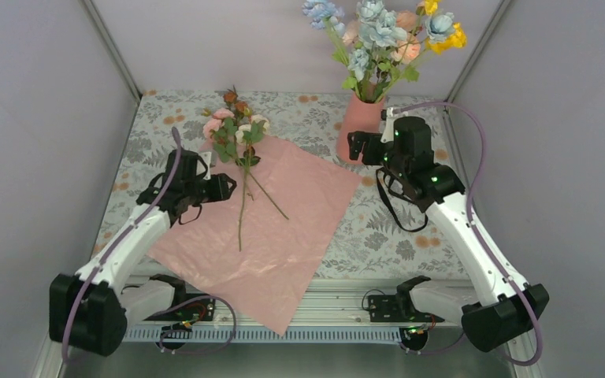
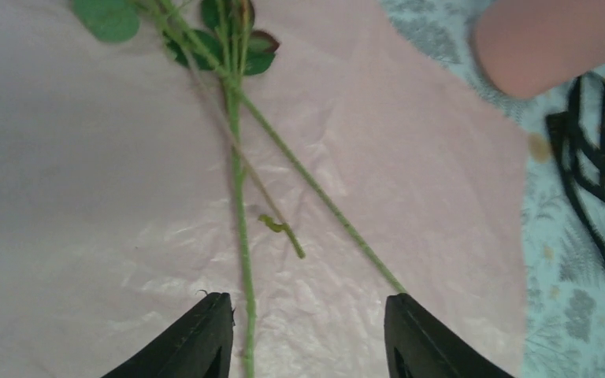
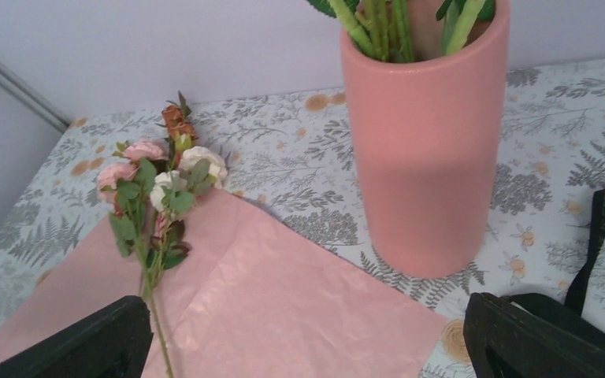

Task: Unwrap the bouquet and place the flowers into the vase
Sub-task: Insert the fake flower into the vase, then pick up the fake flower from the wrapping paper.

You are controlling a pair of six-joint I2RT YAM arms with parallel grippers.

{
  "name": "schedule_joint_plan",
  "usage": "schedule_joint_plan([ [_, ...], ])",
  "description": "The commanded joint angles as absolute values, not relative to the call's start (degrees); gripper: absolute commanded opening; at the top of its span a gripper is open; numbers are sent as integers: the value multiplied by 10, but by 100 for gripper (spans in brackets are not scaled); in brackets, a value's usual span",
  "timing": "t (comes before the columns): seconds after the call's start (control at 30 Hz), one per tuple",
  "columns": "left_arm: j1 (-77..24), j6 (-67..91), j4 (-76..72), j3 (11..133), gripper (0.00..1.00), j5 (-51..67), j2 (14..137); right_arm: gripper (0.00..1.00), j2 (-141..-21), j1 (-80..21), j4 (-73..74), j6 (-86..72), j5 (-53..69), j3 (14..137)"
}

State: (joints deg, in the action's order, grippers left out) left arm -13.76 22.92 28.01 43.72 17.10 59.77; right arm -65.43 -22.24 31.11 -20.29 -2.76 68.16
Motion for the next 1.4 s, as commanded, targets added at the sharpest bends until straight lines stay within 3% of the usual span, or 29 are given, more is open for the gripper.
schedule_joint_plan([
  [0.0, -137, 265, 205, 416, 46, 159, 666, 100, -617, -230, 292, -215, 9, 661],
  [0.4, -137, 334, 60, 444, 45, 210, 851, 97, -590, -263, 239, -238, 53, 588],
  [0.57, -140, 388, 31, 465, 38, 216, 890, 95, -611, -281, 231, -240, 59, 575],
  [0.93, -177, 466, 73, 559, 31, 156, 973, 95, -603, -301, 232, -240, 40, 579],
  [1.37, -188, 479, 83, 588, 27, 119, 1040, 95, -602, -306, 231, -234, 35, 578],
])
